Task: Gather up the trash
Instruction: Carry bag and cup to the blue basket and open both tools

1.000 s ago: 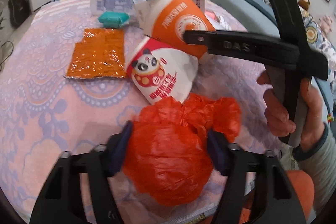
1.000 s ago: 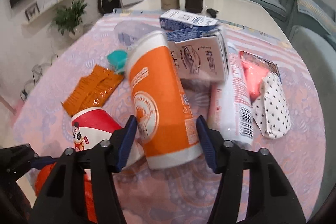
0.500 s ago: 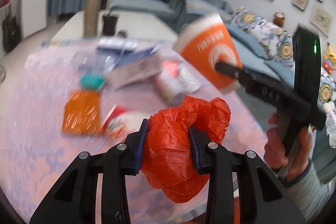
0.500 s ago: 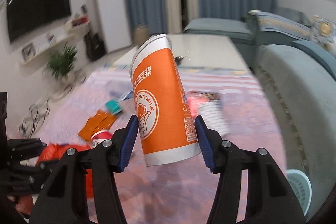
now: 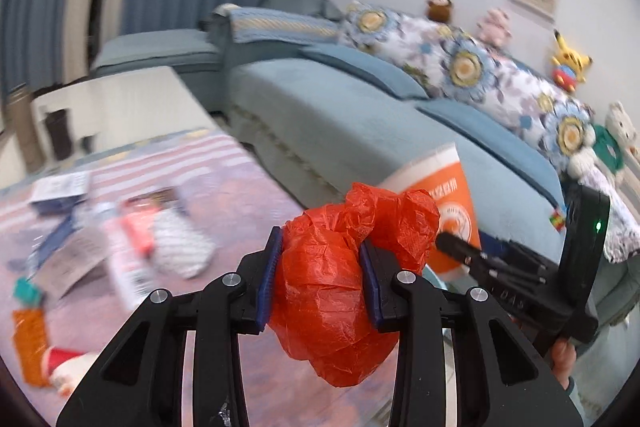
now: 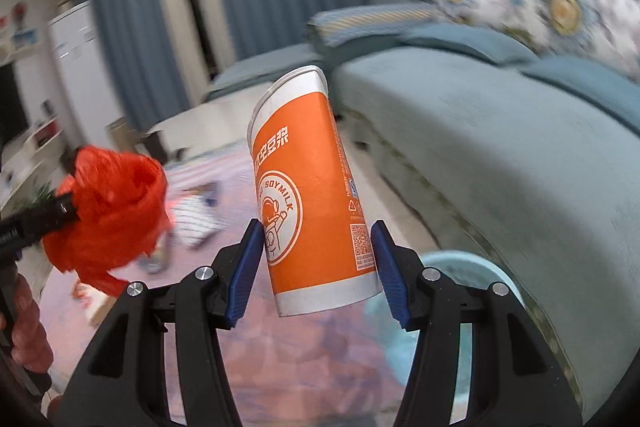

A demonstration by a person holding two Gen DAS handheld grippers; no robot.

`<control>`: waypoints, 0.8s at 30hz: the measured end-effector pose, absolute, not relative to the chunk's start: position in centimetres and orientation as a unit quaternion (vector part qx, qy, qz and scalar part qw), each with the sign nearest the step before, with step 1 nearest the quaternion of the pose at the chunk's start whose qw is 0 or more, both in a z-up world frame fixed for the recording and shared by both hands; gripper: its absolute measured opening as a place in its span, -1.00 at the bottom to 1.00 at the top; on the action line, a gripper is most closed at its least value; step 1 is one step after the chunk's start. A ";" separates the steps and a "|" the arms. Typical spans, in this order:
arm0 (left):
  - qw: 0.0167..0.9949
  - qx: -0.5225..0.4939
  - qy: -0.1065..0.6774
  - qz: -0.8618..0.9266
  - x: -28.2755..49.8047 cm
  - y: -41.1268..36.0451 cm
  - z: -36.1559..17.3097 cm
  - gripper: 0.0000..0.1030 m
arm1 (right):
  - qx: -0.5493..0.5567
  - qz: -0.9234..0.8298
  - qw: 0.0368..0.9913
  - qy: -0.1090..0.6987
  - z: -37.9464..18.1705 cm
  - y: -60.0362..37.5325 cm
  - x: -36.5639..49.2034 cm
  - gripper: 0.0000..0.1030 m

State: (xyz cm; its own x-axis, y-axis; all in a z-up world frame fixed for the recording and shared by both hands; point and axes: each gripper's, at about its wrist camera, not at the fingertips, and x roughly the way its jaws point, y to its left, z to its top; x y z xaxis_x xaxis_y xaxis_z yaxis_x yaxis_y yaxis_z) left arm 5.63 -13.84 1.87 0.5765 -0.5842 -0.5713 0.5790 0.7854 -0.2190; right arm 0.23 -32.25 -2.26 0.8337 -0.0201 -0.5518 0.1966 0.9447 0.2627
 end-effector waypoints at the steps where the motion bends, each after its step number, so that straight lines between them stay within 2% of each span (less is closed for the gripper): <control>1: 0.882 0.002 0.328 -0.339 6.0 -15.5 1.3 -0.34 | 0.162 -0.067 0.942 0.286 -3.1 -33.1 -0.2 0.00; 7: 0.845 0.024 0.375 -0.379 8.3 -23.1 -3.5 -0.33 | 0.210 -0.146 0.902 0.347 -10.4 -39.1 -1.4 0.02; 14: 0.808 0.031 0.432 -0.399 9.9 -28.5 -8.9 -0.28 | 0.236 -0.191 0.848 0.434 -18.2 -42.1 -0.9 0.02; 17: 0.799 0.032 0.444 -0.405 9.9 -29.7 -10.1 -0.10 | 0.243 -0.195 0.838 0.447 -19.7 -42.8 -0.5 0.02; 19: 0.801 0.037 0.442 -0.403 9.9 -29.9 -10.3 0.10 | 0.245 -0.199 0.835 0.451 -20.2 -42.8 -0.5 0.02; 23: 0.803 0.034 0.439 -0.401 9.8 -29.2 -9.9 0.14 | 0.251 -0.198 0.837 0.445 -19.6 -42.1 -0.6 0.03; 24: 0.804 0.030 0.438 -0.402 9.8 -28.9 -9.6 0.21 | 0.250 -0.197 0.838 0.442 -19.3 -42.3 -0.6 0.03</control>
